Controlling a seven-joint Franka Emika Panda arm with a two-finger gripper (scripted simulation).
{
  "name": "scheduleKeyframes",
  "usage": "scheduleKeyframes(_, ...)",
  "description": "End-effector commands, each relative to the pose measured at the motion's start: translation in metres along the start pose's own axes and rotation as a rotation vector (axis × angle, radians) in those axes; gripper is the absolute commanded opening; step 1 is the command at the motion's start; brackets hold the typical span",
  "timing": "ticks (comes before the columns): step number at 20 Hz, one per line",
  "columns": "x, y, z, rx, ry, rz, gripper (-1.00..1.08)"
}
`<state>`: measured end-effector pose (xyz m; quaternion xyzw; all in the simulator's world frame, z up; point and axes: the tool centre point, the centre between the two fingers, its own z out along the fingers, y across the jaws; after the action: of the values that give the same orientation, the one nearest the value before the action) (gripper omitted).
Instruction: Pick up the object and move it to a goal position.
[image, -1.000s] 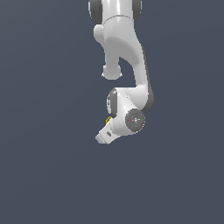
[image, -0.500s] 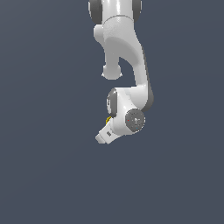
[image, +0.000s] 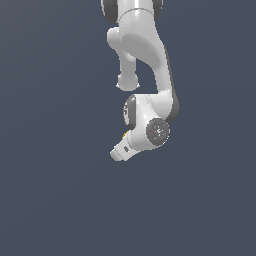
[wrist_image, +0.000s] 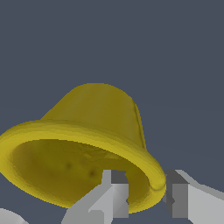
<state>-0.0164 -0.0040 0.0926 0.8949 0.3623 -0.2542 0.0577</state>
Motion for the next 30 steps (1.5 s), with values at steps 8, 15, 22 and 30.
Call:
scheduleKeyframes(8,-0.032,-0.032,-0.072,-0.003,0.002,-0.001,-1.0)
scheduleKeyframes(15,-0.065,-0.064,-0.143,-0.003,0.002,-0.001,-1.0)
scheduleKeyframes(22,-0.096,-0.095,-0.212,-0.002,0.003,-0.002,-1.0)
scheduleKeyframes(30,-0.128,-0.126,-0.285,-0.001,0.003,-0.002,-1.0)
